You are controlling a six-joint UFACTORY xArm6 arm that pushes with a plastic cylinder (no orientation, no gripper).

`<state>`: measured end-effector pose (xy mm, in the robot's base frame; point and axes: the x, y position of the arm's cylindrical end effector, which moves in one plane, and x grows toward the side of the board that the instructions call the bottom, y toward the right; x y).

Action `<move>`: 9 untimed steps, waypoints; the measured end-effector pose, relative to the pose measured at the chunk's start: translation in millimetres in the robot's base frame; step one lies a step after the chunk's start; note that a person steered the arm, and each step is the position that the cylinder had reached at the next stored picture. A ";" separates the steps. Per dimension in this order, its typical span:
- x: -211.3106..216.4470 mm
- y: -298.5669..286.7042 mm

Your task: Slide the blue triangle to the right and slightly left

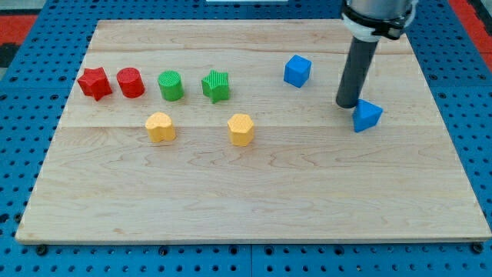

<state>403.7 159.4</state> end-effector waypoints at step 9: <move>51.0 92.1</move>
